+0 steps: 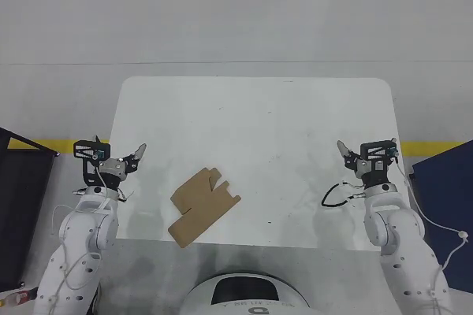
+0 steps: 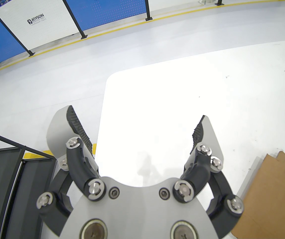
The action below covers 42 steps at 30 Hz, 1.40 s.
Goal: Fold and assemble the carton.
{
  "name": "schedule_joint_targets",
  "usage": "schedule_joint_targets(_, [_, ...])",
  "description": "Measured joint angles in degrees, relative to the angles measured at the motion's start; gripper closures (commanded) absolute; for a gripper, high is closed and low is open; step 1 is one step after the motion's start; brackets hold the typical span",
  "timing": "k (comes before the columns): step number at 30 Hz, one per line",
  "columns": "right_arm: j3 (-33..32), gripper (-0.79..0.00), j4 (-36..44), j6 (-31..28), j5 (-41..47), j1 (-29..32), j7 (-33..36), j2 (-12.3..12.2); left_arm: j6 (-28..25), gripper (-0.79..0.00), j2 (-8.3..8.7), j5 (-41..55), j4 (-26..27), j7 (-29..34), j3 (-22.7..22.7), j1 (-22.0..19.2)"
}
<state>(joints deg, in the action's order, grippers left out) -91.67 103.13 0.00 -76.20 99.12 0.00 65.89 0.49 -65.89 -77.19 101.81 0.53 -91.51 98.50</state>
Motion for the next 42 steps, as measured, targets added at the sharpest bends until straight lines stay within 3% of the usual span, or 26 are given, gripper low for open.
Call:
schedule_joint_targets(2, [0.00, -0.785, 0.00, 0.00, 0.00, 0.00, 0.00, 0.00, 0.30, -0.785, -0.16, -0.78, -3.36, 2.04, 1.08, -1.92])
schedule_joint_targets(6, [0.00, -0.785, 0.00, 0.00, 0.00, 0.00, 0.00, 0.00, -4.96, -0.785, -0.42, 0.63, -9.01, 1.91, 4.58, -4.94])
schedule_joint_targets(13, [0.00, -0.785, 0.00, 0.00, 0.00, 0.00, 0.00, 0.00, -6.63, -0.785, -0.83, -2.96, -13.08, 1.74, 8.84, -7.47])
schedule_joint_targets(28, [0.00, -0.785, 0.00, 0.00, 0.00, 0.00, 0.00, 0.00, -12.30, -0.785, -0.69, -13.68, -15.61, 1.61, 13.61, -9.48])
schedule_joint_targets(42, [0.00, -0.785, 0.00, 0.00, 0.00, 0.00, 0.00, 0.00, -17.84, -0.785, -0.30, -16.81, -18.26, -0.13, 14.75, -10.13])
